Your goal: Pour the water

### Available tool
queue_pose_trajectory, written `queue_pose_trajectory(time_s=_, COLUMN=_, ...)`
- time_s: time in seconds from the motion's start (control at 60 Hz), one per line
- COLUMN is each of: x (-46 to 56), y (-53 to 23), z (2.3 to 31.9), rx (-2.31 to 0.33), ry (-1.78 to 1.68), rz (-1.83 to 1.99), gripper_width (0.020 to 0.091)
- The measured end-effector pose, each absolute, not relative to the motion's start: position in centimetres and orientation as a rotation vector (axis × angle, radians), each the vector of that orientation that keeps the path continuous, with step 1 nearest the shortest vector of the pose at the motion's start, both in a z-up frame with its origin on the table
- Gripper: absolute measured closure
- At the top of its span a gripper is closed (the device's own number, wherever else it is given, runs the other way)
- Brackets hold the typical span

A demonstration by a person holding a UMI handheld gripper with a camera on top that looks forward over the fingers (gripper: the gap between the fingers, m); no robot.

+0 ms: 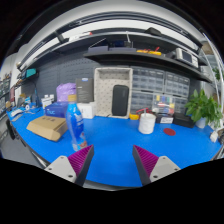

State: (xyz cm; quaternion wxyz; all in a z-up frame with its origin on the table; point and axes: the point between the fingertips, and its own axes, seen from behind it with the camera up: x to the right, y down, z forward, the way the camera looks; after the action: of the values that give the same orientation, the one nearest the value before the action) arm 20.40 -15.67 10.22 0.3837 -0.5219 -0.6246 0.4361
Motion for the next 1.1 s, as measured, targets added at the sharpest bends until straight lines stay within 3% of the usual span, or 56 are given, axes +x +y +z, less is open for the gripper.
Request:
queue_pose_trajectory(time_s=0.083, x=20.1, y=-20.6, z=8.4, rx=-1.321, ry=-1.609, rz=1.131, gripper_width=0.0301)
queue_pose_trajectory(time_s=0.3, x=17.6, y=-28.7, z=7.9, rx=-1.285, ry=-1.634, rz=1.181, gripper_width=0.0299)
queue_pose_trajectory(time_s=0.633, x=9.3, y=-33.1, z=8.3, rx=-1.266, ry=-1.562, rz=1.209, gripper_width=0.0303)
queue_pose_trajectory(time_s=0.783, x=7.2, y=-33.0, z=9.0, rx=-1.249, ry=-1.478, rz=1.228, gripper_width=0.0445)
queue_pose_trajectory(time_s=0.833, x=6.7, y=-32.3, z=8.8, rx=-1.239, ry=-1.461, rz=1.204, gripper_width=0.0582)
queue_pose_trajectory(time_s=1.033, x=6.5, y=-32.5, z=9.1, rx=-1.195, ry=-1.482, rz=1.252, gripper_width=0.0726)
queue_pose_trajectory(time_s=1.1, x=6.4, y=-32.3, z=9.0, rx=-1.199, ry=-1.489, rz=1.268, gripper_width=0.0728)
